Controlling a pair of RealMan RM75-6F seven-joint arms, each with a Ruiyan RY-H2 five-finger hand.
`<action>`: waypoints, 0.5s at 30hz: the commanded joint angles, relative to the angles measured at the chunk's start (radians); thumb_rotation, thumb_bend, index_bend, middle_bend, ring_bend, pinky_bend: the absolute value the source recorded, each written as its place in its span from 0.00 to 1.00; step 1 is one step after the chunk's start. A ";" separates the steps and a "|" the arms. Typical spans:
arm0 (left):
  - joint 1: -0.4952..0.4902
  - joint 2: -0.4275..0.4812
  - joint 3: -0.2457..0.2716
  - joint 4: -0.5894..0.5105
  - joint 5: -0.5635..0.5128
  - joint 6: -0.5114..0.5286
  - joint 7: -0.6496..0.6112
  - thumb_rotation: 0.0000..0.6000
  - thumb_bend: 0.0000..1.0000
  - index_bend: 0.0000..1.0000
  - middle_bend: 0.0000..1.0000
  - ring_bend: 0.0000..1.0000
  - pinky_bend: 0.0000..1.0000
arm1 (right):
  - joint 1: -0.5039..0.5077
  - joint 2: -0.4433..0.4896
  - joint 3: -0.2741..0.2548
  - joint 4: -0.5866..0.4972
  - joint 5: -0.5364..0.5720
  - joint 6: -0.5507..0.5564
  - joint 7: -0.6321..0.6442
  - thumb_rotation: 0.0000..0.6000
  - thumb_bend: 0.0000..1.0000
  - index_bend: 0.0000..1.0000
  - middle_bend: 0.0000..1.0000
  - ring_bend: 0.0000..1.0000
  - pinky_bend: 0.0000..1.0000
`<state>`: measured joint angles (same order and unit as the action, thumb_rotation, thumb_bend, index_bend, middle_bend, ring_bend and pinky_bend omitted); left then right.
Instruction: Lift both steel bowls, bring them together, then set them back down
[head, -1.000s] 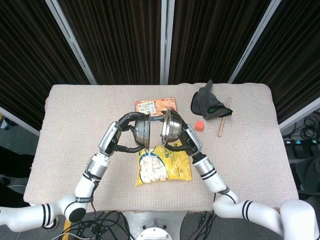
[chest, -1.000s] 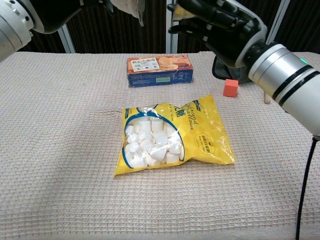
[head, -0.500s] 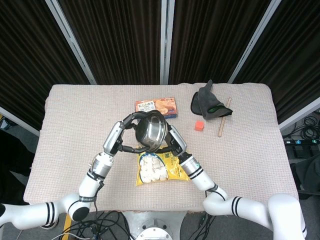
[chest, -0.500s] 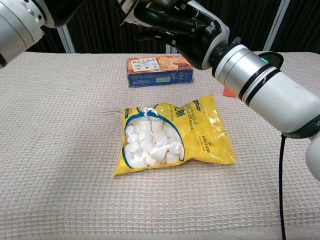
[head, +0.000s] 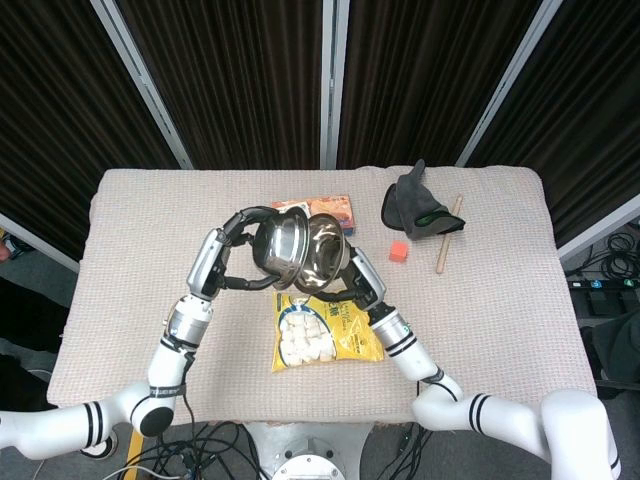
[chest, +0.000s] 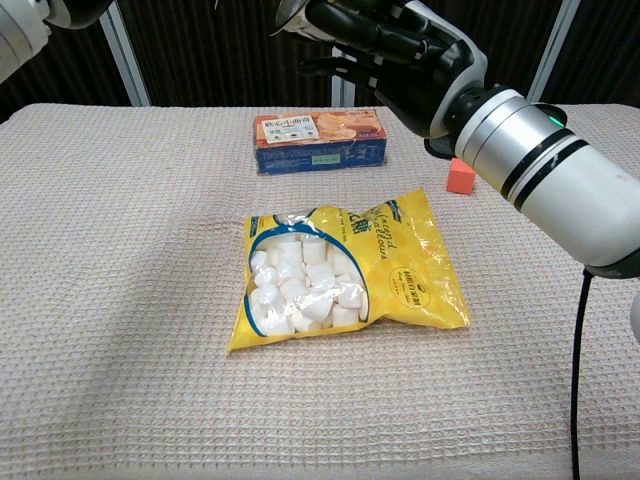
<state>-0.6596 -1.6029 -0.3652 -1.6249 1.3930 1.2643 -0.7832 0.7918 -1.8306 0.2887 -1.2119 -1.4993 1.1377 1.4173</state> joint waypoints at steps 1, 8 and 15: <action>-0.007 -0.016 0.010 0.008 0.012 0.001 0.019 1.00 0.19 0.47 0.49 0.45 0.61 | 0.020 -0.013 0.011 0.003 0.002 -0.010 -0.002 1.00 0.17 0.53 0.41 0.34 0.43; -0.022 -0.066 0.017 0.050 0.037 0.035 0.086 1.00 0.19 0.47 0.49 0.45 0.61 | 0.057 -0.016 0.029 -0.029 -0.001 -0.021 -0.022 1.00 0.17 0.53 0.41 0.34 0.43; 0.011 -0.041 -0.001 0.058 0.010 0.067 0.044 1.00 0.19 0.47 0.49 0.45 0.61 | 0.010 0.015 0.002 -0.036 0.020 0.002 -0.040 1.00 0.17 0.53 0.41 0.34 0.43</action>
<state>-0.6564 -1.6510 -0.3627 -1.5706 1.4100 1.3247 -0.7300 0.8121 -1.8212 0.2986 -1.2477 -1.4834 1.1337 1.3839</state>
